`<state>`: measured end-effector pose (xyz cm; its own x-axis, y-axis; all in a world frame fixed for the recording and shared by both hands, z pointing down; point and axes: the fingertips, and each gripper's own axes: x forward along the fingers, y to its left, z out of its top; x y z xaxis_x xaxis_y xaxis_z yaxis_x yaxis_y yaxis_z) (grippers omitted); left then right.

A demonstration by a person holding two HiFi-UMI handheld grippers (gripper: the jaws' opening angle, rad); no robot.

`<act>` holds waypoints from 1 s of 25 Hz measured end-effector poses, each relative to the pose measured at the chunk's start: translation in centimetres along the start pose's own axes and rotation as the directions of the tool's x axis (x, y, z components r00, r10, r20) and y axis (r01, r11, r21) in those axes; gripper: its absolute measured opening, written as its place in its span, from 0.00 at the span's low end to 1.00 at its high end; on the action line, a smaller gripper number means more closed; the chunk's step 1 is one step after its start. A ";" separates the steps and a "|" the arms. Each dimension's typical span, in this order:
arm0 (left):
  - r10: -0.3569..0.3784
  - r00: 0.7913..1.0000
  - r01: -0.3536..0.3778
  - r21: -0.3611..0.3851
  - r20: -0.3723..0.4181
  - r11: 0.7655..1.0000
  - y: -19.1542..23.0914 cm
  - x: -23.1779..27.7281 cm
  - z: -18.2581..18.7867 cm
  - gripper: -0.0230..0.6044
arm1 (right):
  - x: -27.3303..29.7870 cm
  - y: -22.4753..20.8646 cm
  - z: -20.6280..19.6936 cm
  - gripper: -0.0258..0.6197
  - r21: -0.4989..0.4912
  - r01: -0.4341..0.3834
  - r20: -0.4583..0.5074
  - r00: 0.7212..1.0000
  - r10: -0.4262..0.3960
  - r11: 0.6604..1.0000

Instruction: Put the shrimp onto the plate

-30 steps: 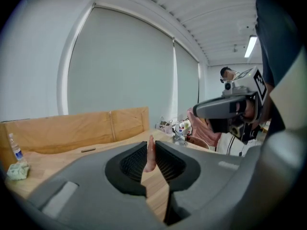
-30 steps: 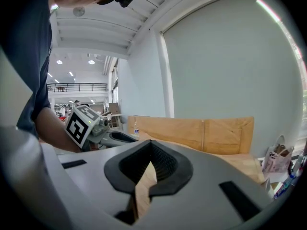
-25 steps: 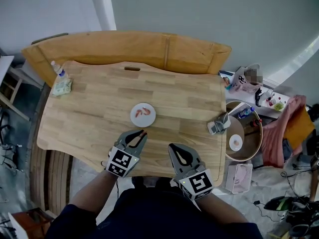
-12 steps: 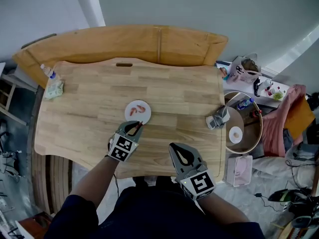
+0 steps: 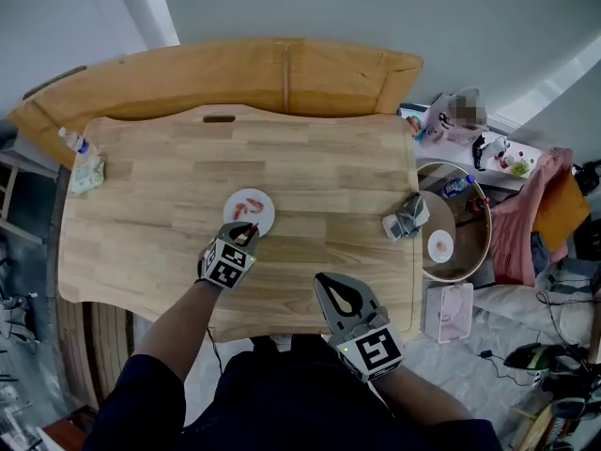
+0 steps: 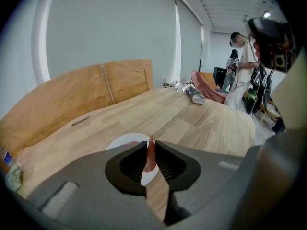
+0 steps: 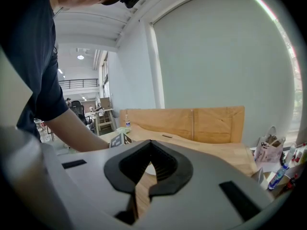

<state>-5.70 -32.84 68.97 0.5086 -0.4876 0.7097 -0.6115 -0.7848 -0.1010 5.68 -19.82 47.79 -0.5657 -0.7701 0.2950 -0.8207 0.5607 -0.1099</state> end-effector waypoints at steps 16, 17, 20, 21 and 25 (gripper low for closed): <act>-0.010 0.985 0.011 0.000 -0.172 1.000 2.1 6.5 -2.9 0.13 | 0.1 -0.9 -1.8 0.05 0.022 -0.005 -0.037 0.999 0.006 1.000; -0.011 0.984 0.011 -0.002 -0.180 1.000 2.2 6.7 -3.0 0.13 | 0.2 -0.8 -1.7 0.05 0.019 -0.009 -0.036 0.999 0.010 1.000; -0.018 0.979 0.016 -0.008 -0.202 1.000 2.2 7.2 -3.6 0.13 | 0.3 -0.7 -1.5 0.05 0.014 -0.018 -0.033 0.999 0.018 1.000; -0.019 0.978 0.018 -0.009 -0.209 1.000 2.1 7.3 -3.9 0.13 | 0.3 -0.7 -1.4 0.05 0.013 -0.019 -0.033 0.999 0.019 1.000; -0.020 0.974 0.018 -0.012 -0.227 1.000 2.2 7.7 -4.3 0.13 | 0.4 -0.9 -1.4 0.05 0.003 -0.021 -0.036 0.999 0.021 1.000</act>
<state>-5.71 -36.64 77.22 0.3699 -0.3717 0.8515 -0.6091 -0.7890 -0.0798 6.29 -20.16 49.35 -0.5793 -0.7467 0.3270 -0.8091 0.5755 -0.1192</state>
